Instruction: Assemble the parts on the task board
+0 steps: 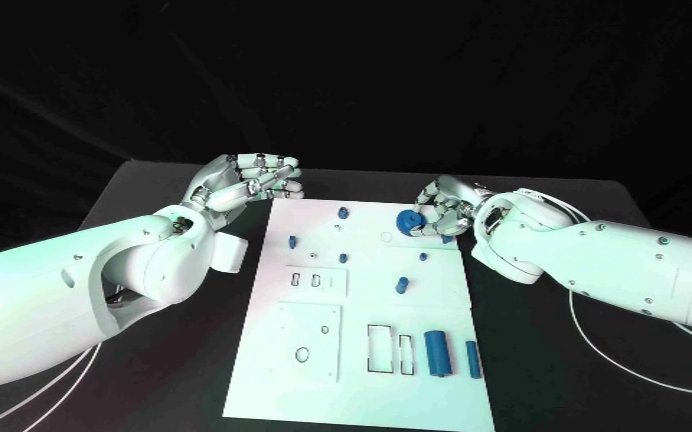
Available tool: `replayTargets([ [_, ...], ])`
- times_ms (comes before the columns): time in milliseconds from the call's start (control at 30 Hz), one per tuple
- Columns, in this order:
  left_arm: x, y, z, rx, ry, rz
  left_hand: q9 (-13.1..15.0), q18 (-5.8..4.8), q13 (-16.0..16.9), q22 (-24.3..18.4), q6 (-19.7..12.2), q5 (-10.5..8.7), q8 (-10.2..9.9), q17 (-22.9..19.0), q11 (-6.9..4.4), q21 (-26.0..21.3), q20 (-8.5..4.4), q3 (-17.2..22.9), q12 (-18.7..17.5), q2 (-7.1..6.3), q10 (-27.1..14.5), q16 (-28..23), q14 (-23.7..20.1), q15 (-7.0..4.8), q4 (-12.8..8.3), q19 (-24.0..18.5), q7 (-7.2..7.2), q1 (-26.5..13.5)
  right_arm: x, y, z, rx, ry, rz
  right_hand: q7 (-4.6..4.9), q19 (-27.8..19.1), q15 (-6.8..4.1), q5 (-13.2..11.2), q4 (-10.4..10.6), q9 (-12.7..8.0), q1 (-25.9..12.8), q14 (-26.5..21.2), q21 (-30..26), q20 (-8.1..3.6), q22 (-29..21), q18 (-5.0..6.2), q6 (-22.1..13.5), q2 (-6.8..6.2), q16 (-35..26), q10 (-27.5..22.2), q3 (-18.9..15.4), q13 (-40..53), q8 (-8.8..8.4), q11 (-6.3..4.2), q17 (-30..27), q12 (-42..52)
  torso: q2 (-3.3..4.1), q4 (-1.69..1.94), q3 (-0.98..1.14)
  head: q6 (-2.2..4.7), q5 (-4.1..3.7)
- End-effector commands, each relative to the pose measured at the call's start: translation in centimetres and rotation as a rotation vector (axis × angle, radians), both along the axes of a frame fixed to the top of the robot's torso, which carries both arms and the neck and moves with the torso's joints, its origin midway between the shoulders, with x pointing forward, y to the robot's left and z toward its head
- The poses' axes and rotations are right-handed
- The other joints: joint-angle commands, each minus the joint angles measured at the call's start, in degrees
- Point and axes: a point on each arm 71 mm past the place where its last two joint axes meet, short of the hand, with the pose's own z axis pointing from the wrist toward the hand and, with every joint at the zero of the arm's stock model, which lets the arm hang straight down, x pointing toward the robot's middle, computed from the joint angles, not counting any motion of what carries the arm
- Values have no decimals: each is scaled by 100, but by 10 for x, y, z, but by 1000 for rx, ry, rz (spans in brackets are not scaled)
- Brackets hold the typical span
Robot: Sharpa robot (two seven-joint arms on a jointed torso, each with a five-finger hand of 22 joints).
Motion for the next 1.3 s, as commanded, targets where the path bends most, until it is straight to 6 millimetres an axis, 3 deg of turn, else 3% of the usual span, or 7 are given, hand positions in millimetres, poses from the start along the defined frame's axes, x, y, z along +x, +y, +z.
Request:
replayTargets([
  [33, -1, -2, 1, -11, -1, -20, -6, 63, 7, 5, -47, -25, -33, 7, 20, 40, 0, 26, -27, 41, 19, -33, 21, 3, -12, 0, 125, -37, 0, 2, -3, 4, 23, 17, -5, 78, 30, 24, 4, 13, -6, 469, 81, 12, 83, -115, 67, 114, 62, 171, -33, 546, 71, -1, 815, 365, -7, -2, 3, -18, 1],
  [533, -1, -2, 1, -11, 3, -23, -8, 63, 8, 4, -49, -25, -38, 20, 19, 45, 1, 34, -45, 42, 26, -46, 19, 3, -24, -7, 122, -52, 2, 4, -5, -6, 26, 7, -22, 141, 17, 33, 2, -10, 60, 488, 162, 1, 200, -136, 191, 279, 93, 242, 157, 693, 91, -17, 921, 518, 0, -6, 10, -27, -1],
  [967, -1, -2, 0, -10, 9, -29, -8, 63, 8, 4, -49, -25, -38, 20, 19, 45, 1, 34, -45, 42, 26, -46, 19, 3, -24, -7, 122, -52, -1, 12, -6, -117, -49, 46, -93, 196, -26, 32, -5, -31, 115, 500, 234, -30, 309, -155, 481, 225, 113, 330, 328, 842, 150, -75, 991, 670, -2, -1, 9, -47, -5],
  [1167, -1, -3, 0, -12, 11, -37, -9, 62, 8, 3, -53, -26, -43, 26, 22, 46, 3, 34, -55, 40, 25, -53, 18, 6, -23, -12, 126, -67, -5, 16, -2, -140, -119, 51, -149, 226, -65, 30, 7, -34, 81, 504, 271, -63, 366, -166, 657, 208, 119, 359, 420, 886, 189, -123, 1017, 712, -13, -3, 2, -24, -2],
  [1300, -1, -3, 0, -13, 11, -41, -9, 62, 8, 3, -53, -26, -43, 26, 22, 46, 3, 34, -55, 40, 25, -53, 18, 6, -23, -12, 126, -67, -9, 20, 3, -151, -194, 51, -170, 268, -83, 28, 18, -40, -10, 512, 324, -81, 434, -182, 714, 197, 128, 383, 449, 918, 190, -141, 1055, 744, -8, 5, 11, -6, -3],
])
